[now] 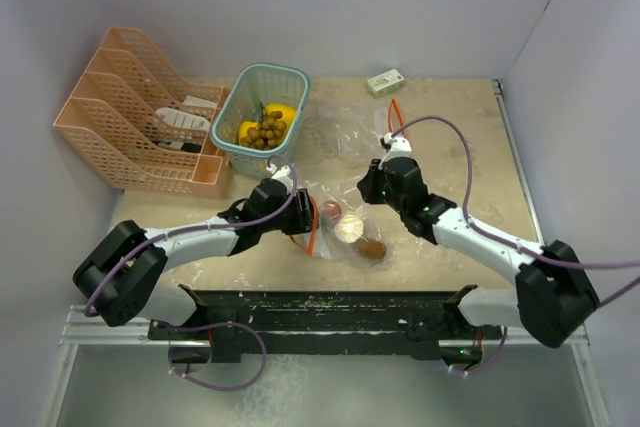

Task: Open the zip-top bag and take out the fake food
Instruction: Pick up the fake fruit from the zipper food storage bag.

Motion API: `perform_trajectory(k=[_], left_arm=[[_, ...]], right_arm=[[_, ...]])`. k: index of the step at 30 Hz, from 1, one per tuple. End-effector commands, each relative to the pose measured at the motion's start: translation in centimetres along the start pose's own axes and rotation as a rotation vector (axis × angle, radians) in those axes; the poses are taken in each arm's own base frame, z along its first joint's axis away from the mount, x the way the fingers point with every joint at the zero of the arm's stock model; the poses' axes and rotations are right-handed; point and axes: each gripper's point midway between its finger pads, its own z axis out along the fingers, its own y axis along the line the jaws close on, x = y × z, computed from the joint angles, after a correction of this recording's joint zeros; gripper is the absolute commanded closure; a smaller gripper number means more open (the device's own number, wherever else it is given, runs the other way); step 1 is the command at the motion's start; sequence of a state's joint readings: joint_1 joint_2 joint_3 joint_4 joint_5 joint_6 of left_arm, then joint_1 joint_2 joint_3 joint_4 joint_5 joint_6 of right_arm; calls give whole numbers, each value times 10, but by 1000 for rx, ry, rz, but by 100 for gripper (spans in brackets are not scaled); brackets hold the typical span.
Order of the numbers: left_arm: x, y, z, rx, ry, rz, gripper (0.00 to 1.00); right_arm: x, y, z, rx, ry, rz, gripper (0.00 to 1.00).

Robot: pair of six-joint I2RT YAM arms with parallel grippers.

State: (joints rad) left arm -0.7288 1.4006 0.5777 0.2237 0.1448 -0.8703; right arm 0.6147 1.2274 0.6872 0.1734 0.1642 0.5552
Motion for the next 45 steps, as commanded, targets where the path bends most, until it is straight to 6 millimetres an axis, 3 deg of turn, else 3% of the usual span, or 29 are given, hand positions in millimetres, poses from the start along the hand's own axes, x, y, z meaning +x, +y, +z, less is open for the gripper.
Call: perform_trajectory(k=[1,4,10,16,22,28,31,34,37,45], left_arm=[[-10,-9,1,39,-36,20,50],[-9,-7,1,32,-36,21,49],[-7,-1,5,17,-29,19,49],[-2,3,14,17,-13,11,49],[-1,6,19,6,-10,10,48],[-3,6,17,2,-22,12,47],[-7,2,14,14,-34,19,43],[-10,0,11,19,-46,21,26],[-13,-2,6,21,-61,28,19],[-18,7,-14,-48,-83,71,21]], right_arm=[[-11,24,22,-83,-22,-10,93],[0,30,35,-115,-5,-8,96],[43,32,51,-177,80,5,97],[87,38,53,-235,160,34,99],[112,47,52,-249,208,29,100],[123,71,43,-323,232,5,100],[128,73,40,-330,244,-4,100],[127,73,37,-335,242,-15,100],[121,72,33,-324,227,-23,100],[94,64,23,-250,174,-54,100]])
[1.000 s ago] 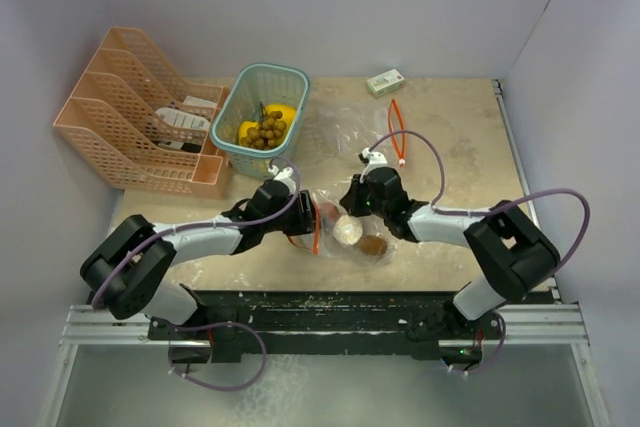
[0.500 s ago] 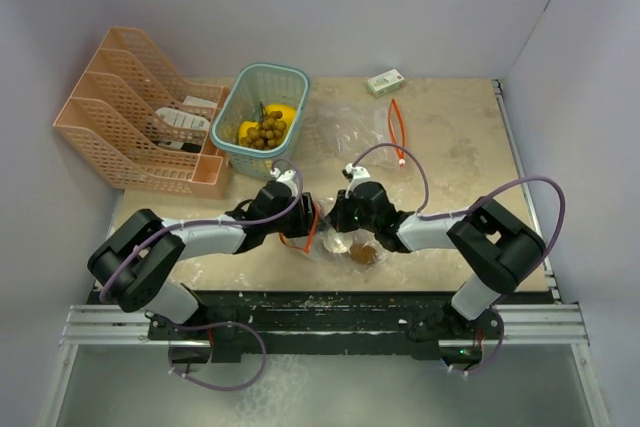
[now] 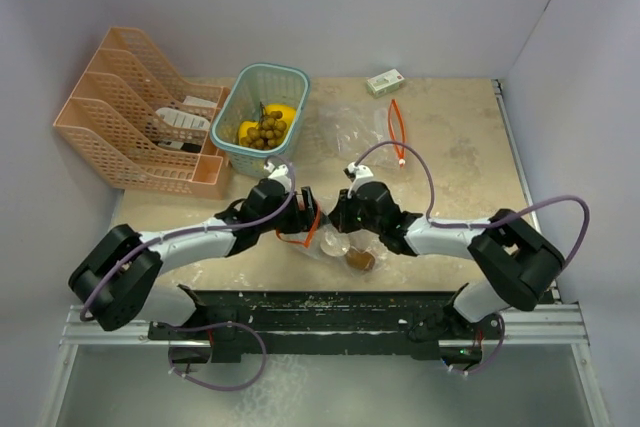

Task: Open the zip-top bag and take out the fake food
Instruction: Pick up the fake fruit from the zipper food storage bag.

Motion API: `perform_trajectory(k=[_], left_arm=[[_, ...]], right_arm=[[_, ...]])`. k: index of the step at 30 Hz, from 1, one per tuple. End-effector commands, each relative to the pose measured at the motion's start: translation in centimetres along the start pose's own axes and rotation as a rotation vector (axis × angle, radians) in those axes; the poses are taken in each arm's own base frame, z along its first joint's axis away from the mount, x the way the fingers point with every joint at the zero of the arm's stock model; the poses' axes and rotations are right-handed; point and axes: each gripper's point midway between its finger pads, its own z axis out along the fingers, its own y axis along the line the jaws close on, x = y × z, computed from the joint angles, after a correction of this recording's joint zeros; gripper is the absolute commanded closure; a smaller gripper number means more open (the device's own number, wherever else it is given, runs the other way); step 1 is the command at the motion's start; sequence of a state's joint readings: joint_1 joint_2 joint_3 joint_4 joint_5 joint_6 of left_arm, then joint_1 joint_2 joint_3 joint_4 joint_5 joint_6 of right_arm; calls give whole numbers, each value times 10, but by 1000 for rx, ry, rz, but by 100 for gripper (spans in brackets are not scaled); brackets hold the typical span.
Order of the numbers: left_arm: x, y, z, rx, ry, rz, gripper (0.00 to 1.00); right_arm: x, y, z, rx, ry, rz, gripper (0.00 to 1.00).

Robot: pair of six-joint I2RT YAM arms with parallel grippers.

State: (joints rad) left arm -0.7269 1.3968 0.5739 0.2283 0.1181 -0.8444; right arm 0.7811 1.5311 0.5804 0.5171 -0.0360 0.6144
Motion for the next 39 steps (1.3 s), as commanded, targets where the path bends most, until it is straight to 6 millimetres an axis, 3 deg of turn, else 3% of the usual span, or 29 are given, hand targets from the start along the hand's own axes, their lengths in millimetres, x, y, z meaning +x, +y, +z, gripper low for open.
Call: perform_trajectory(k=[1,7,12,16,21,29,39], left_arm=[[-16,6,-18,-48,-69,51,22],[-26,8,-37,-79,-114,71,22],[-27,16,-43,-109,-138,54,21],[-28,18,-40,-108,-145,32,24],[-31,15,-31,-102,-136,30,40],[-38,12,-21,-107,-141,35,41],[-38,17,-16,-127,-134,39,38]], right_arm=[[-27,6,-13,32,-70,-29,100],[-60,15,-27,54,-142,-41,100],[-70,22,-26,45,-151,-50,100],[-68,24,-22,28,-146,-40,100],[-68,25,-21,29,-145,-36,100],[-70,25,-14,34,-141,-43,100],[-43,18,13,24,-74,-29,100]])
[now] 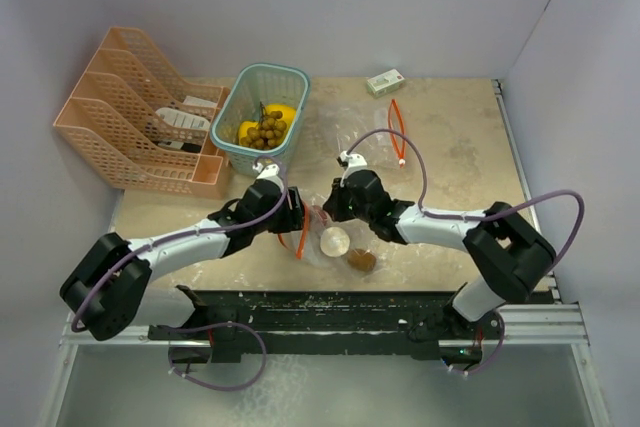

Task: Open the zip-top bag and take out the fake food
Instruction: Pick up the fake fruit from the zipper food storage bag.

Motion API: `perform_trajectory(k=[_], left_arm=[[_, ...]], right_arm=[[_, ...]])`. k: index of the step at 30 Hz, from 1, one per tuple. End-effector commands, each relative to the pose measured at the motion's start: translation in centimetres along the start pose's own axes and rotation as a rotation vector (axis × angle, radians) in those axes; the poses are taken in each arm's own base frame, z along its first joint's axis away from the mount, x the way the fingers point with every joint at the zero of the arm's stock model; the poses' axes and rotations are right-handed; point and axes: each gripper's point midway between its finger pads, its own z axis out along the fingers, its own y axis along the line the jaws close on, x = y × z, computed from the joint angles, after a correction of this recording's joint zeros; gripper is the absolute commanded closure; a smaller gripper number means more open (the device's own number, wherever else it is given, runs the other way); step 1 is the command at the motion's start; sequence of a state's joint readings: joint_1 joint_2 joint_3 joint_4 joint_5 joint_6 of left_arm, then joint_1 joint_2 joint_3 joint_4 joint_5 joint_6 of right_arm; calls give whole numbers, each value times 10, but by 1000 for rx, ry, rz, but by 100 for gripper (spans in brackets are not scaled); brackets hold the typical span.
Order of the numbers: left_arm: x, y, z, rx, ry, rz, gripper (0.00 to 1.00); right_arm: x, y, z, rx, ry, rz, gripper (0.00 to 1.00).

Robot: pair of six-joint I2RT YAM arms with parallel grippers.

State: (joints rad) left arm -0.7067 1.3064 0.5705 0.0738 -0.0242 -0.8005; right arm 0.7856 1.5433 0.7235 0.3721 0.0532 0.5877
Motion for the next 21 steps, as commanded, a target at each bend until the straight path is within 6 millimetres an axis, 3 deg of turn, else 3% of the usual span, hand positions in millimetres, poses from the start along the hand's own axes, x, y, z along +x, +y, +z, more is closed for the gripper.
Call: perform_trajectory(k=[1,8,21], left_arm=[[-25,-14,2,31,-73,3,38],[-24,-14,6,30,-63,7,37],[-10,-11,18,43,-17,-6,37]], right_arm=[[-5,11,9,-46,-32,5,100],[22,4,26,-47,29,23,100],[26,28,22,-149,23,38,100]])
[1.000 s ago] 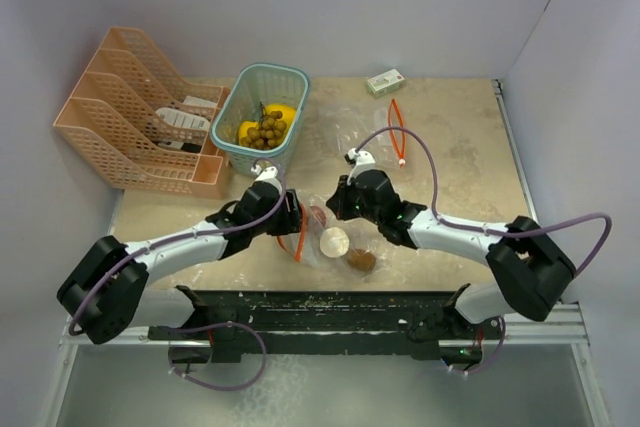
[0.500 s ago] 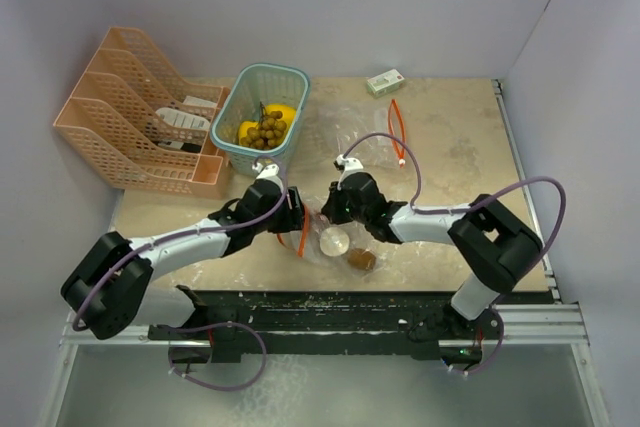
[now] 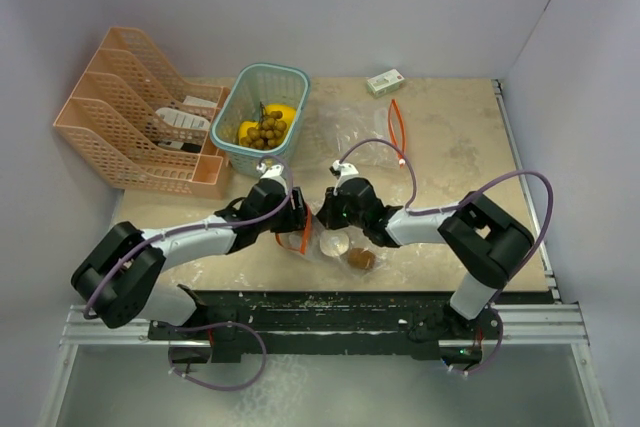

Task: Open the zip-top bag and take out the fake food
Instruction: Pick up the fake fruit from the zipper food storage bag.

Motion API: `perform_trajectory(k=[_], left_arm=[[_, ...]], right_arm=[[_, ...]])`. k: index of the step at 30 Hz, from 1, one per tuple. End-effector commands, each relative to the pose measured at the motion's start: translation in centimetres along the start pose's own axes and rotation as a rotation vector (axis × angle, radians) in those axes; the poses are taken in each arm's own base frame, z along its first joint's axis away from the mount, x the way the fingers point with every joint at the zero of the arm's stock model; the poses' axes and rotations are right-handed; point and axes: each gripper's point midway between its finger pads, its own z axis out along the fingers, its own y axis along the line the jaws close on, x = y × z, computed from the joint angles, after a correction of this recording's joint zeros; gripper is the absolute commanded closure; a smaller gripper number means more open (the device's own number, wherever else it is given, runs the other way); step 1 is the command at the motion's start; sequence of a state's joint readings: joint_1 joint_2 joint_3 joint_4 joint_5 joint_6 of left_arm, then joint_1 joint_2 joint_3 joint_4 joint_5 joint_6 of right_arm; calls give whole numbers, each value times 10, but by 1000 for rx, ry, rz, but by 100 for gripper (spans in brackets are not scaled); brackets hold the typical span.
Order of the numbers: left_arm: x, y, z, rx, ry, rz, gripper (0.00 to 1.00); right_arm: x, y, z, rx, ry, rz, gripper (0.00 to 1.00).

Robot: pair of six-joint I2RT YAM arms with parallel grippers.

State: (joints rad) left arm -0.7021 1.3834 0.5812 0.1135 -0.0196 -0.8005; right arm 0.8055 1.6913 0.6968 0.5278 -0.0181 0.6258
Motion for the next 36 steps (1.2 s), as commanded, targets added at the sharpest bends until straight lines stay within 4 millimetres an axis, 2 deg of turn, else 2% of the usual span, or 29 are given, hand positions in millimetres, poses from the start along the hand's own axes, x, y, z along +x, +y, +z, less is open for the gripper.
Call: perform_trajectory(k=[1,6,9,13,15,17,24,27,31,36], left_arm=[[-14,-17,4,64,-37,-6,38],[-12,-13,5,54,-37,-4,38],[-14,-12,7,46,-41,1,43],[-11,-11,11,43,-28,4,62],[-10,-14,11,54,-19,5,69],[-10,-16,9,63,-16,5,71],[-27,-18,-14,57,-68,19,70],[-30,-19,-22,56,-78,31,62],[-22,-13,-18,46,-53,31,54],[-2,-7,-11,69,-8,9,51]], right_arm=[[-10,24,-3,-92,-38,7,100],[-10,32,-3,-127,-40,7,100],[-10,34,-4,-134,-40,6,100],[-10,33,-6,-129,-43,4,100],[-9,29,-6,-109,-41,-1,100],[-9,26,-6,-92,-41,-5,100],[1,19,-9,-70,-9,-5,100],[-5,22,-10,-75,-29,-9,100],[-10,23,-8,-73,-46,-8,100],[-9,21,-12,-67,-48,-6,100]])
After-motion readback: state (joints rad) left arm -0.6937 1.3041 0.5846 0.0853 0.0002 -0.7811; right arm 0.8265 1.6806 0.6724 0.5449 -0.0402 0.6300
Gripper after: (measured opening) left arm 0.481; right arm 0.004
